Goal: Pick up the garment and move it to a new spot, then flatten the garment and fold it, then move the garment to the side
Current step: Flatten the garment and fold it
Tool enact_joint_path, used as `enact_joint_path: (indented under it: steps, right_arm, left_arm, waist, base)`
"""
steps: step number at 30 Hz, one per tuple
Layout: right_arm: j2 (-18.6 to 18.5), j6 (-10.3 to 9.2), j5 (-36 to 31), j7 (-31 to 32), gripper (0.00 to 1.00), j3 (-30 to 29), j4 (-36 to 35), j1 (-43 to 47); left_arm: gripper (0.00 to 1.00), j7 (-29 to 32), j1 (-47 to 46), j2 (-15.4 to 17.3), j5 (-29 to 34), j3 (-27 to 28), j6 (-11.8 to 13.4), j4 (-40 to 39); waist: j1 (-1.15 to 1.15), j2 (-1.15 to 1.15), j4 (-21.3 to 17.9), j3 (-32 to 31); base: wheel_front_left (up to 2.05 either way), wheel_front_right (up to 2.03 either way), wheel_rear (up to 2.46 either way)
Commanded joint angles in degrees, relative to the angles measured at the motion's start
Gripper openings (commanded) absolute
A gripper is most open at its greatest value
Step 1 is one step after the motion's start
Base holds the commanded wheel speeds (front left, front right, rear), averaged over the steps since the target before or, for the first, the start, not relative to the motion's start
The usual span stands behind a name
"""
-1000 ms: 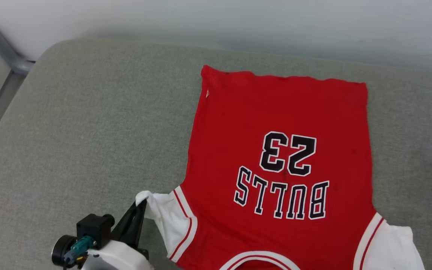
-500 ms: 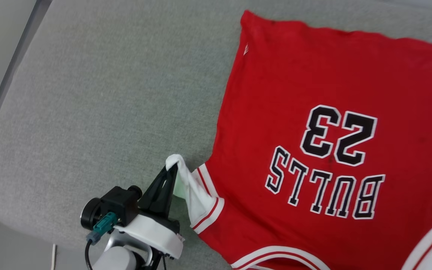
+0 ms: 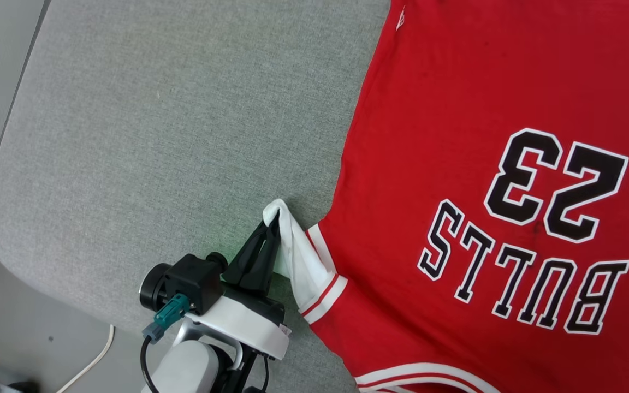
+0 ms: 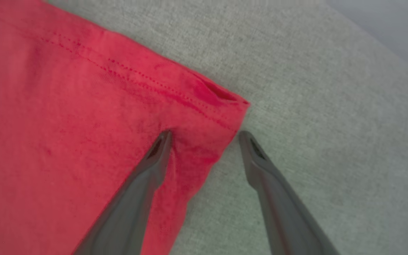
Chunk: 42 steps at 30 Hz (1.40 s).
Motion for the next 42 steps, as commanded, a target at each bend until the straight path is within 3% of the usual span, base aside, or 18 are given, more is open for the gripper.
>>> enact_joint_path:
  steps: [1, 5, 6, 8, 16, 25, 34, 42]
  right_arm:
    - [-0.2, -0.04, 0.2, 1.5, 1.00, 2.0, 1.6, 2.3]
    - [-1.5, -0.03, 1.7, 2.1, 1.00, 2.9, 2.4, 4.4]
    - [-2.0, -0.03, 1.8, 2.4, 0.53, 3.2, 2.3, 4.4]
    - [-2.6, -0.03, 2.2, 2.3, 0.00, 3.3, 2.1, 4.0]
    - [-2.5, -0.07, 2.6, -0.8, 0.00, 3.5, 1.5, 1.6]
    - [-1.9, -0.06, 5.7, -10.5, 0.00, 6.7, 0.7, 3.2]
    - [-6.1, -0.06, 13.4, -18.1, 0.00, 9.1, -3.5, 13.6]
    - [-12.4, -0.06, 19.0, -20.9, 0.00, 8.2, -12.1, 29.6]
  left_arm:
    - [0.00, -0.1, -0.9, -0.8, 0.8, 0.7, -0.7, 0.2]
    - [0.00, -0.1, -0.8, -1.7, 2.0, 2.0, -1.7, 0.7]
    - [0.00, -0.1, -0.7, -1.8, 2.2, 2.3, -1.8, 0.8]
    - [0.00, -0.1, -0.5, -1.9, 2.7, 3.1, -2.1, 0.8]
    - [0.00, -0.1, 0.4, -2.5, 4.1, 4.6, -3.0, 1.5]
    - [0.00, -0.1, 3.5, -2.1, 4.8, 6.6, -3.0, 2.4]
    - [0.00, 0.1, 8.1, -0.4, 4.1, 7.7, -2.4, 3.6]
    - [0.00, 1.4, 12.2, 1.3, 3.0, 8.8, -1.1, 2.3]
  waist:
    - [-0.01, 0.00, 0.5, 0.9]
    - [-0.01, 0.00, 0.3, 1.2]
    - [-0.01, 0.00, 0.2, 1.2]
    - [-0.01, 0.00, 0.0, 1.1]
    - [-0.01, 0.00, -1.4, -0.4]
    - [-0.01, 0.00, -4.0, -7.0]
    - [-0.01, 0.00, -6.6, -16.3]
    - [-0.01, 0.00, -8.5, -22.4]
  base:
    - [0.00, 0.00, 0.00]
    - [0.00, 0.00, 0.00]
    - [0.00, 0.00, 0.00]
    - [0.00, 0.00, 0.00]
    - [0.00, 0.00, 0.00]
    - [0.00, 0.00, 0.00]
    - [0.00, 0.00, 0.00]
    - [0.00, 0.00, 0.00]
